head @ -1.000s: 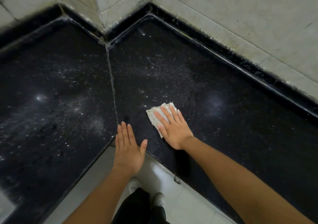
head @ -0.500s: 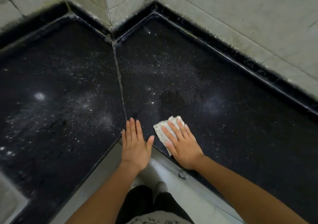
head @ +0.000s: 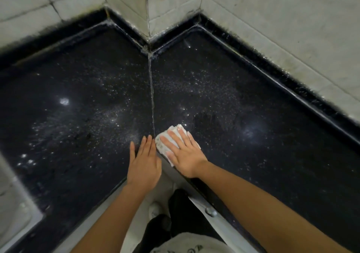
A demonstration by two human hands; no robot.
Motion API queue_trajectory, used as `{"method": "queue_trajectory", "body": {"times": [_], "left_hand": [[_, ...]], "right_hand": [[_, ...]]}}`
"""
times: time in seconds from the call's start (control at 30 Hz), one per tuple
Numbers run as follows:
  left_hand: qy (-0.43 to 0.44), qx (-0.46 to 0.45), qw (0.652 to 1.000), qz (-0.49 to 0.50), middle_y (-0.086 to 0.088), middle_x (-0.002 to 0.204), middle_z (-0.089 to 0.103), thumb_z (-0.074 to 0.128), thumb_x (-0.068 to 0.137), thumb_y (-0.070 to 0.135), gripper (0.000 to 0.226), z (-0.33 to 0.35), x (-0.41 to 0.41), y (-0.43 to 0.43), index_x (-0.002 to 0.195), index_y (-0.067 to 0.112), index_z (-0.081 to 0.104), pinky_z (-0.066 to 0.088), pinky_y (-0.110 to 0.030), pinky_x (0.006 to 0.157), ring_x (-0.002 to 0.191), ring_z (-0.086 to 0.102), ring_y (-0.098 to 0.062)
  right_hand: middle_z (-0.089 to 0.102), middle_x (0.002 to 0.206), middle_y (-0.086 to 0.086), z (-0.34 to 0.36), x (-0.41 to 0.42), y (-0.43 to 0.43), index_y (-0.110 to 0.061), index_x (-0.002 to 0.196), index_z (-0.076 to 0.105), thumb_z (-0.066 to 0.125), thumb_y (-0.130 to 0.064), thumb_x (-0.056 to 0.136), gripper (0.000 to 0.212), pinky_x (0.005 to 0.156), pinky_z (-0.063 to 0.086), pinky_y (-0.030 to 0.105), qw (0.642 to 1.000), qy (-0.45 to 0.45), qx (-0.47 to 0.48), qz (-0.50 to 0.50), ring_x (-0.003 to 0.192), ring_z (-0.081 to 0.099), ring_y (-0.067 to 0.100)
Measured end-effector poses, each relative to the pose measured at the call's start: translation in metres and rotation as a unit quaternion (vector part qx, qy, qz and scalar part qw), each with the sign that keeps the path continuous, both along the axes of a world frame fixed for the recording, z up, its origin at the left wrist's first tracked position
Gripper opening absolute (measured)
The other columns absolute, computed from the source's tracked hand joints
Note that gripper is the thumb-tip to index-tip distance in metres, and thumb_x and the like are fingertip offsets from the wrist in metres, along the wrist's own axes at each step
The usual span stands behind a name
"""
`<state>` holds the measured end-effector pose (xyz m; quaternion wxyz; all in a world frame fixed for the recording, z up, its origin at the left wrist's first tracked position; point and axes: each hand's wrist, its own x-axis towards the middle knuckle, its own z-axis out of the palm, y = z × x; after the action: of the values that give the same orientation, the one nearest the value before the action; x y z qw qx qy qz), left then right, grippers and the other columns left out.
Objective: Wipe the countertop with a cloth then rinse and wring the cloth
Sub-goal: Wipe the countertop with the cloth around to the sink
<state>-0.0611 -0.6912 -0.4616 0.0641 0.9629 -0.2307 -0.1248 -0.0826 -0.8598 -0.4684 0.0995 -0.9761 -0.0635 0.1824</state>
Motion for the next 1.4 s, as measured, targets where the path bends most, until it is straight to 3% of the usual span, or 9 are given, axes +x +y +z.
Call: {"method": "queue_trajectory", "body": {"times": [0.27, 0.53, 0.7, 0.77, 0.9, 1.07, 1.17, 1.3, 1.4], "left_hand": [[-0.009, 0.005, 0.999, 0.05, -0.017, 0.133, 0.055, 0.03, 0.086, 0.027, 0.056, 0.0, -0.004, -0.015, 0.124, -0.004, 0.058, -0.004, -0.043, 0.114, 0.13, 0.046, -0.03], [-0.01, -0.004, 0.997, 0.08, -0.021, 0.148, 0.035, 0.026, 0.094, 0.036, 0.063, 0.001, -0.01, -0.038, 0.138, -0.007, 0.038, -0.002, -0.04, 0.115, 0.14, 0.026, -0.03], [0.014, -0.024, 0.998, 0.056, -0.018, 0.154, 0.022, 0.017, 0.096, 0.042, 0.067, -0.002, 0.004, -0.069, 0.144, -0.004, 0.025, -0.004, -0.038, 0.115, 0.143, 0.017, -0.028], [0.019, -0.031, 0.999, 0.04, -0.014, 0.157, 0.003, -0.002, 0.094, 0.051, 0.074, -0.004, 0.01, -0.081, 0.147, 0.0, 0.007, -0.012, -0.035, 0.115, 0.145, -0.001, -0.024], [0.047, -0.019, 0.998, 0.03, -0.01, 0.15, -0.029, -0.037, 0.07, 0.061, 0.093, -0.003, 0.024, -0.099, 0.142, 0.005, -0.022, -0.021, -0.034, 0.112, 0.139, -0.029, -0.022], [0.075, -0.008, 0.996, 0.04, -0.011, 0.147, -0.037, -0.038, 0.064, 0.066, 0.098, -0.009, 0.037, -0.1, 0.14, 0.005, -0.028, -0.02, -0.036, 0.113, 0.136, -0.035, -0.021], [0.081, -0.007, 0.996, 0.041, -0.011, 0.148, -0.036, -0.037, 0.065, 0.067, 0.099, -0.012, 0.037, -0.1, 0.141, 0.005, -0.027, -0.018, -0.036, 0.114, 0.136, -0.034, -0.021], [0.088, 0.007, 0.995, 0.038, -0.012, 0.149, -0.035, -0.037, 0.065, 0.067, 0.099, -0.01, 0.038, -0.101, 0.142, 0.005, -0.026, -0.019, -0.036, 0.114, 0.136, -0.034, -0.021], [0.103, 0.014, 0.994, 0.032, -0.012, 0.147, -0.037, -0.027, 0.071, 0.067, 0.094, -0.007, 0.04, -0.101, 0.141, 0.005, -0.028, -0.019, -0.036, 0.113, 0.135, -0.036, -0.021]], "right_hand": [[-0.024, 0.159, -0.001, 0.003, 0.098, -0.004, -0.032, 0.15, -0.017, 0.008, -0.041, 0.103, 0.054, 0.114, -0.02, 0.041, 0.999, 0.04, -0.014, -0.033, 0.142, -0.03, 0.026], [-0.019, 0.158, -0.009, -0.005, 0.011, -0.045, -0.037, 0.15, -0.013, 0.0, -0.05, 0.099, 0.054, 0.116, -0.018, 0.038, 1.0, -0.016, 0.006, 0.012, 0.143, -0.029, 0.019], [-0.021, 0.158, -0.009, -0.003, 0.012, -0.104, -0.04, 0.145, -0.018, -0.003, -0.05, 0.097, 0.052, 0.113, -0.024, 0.032, 0.992, -0.009, -0.009, -0.124, 0.141, -0.032, 0.016], [-0.022, 0.159, -0.009, -0.001, 0.017, -0.128, -0.04, 0.146, -0.018, -0.002, -0.048, 0.097, 0.052, 0.112, -0.024, 0.032, 0.986, -0.009, -0.021, -0.167, 0.141, -0.032, 0.016], [-0.022, 0.159, -0.007, 0.001, 0.029, -0.154, -0.036, 0.15, -0.015, 0.003, -0.043, 0.102, 0.052, 0.115, -0.02, 0.037, 0.966, 0.01, -0.017, -0.257, 0.141, -0.032, 0.017], [-0.024, 0.158, -0.001, 0.0, 0.039, -0.127, -0.03, 0.151, -0.017, 0.005, -0.041, 0.102, 0.055, 0.115, -0.02, 0.041, 0.924, 0.015, -0.003, -0.382, 0.142, -0.031, 0.026], [-0.027, 0.155, -0.001, -0.004, 0.015, -0.102, -0.03, 0.148, -0.021, 0.001, -0.045, 0.1, 0.055, 0.115, -0.021, 0.042, 0.958, -0.005, 0.002, -0.288, 0.141, -0.031, 0.026], [-0.008, 0.161, -0.004, -0.007, -0.024, -0.128, -0.033, 0.153, -0.002, -0.003, -0.05, 0.099, 0.056, 0.117, -0.008, 0.04, 0.998, -0.031, -0.019, -0.056, 0.146, -0.018, 0.023], [-0.019, 0.159, -0.006, -0.004, -0.024, -0.169, -0.037, 0.148, -0.016, -0.019, -0.055, 0.09, 0.061, 0.119, -0.01, 0.041, 0.993, -0.007, -0.063, -0.103, 0.145, -0.024, 0.022]]}}
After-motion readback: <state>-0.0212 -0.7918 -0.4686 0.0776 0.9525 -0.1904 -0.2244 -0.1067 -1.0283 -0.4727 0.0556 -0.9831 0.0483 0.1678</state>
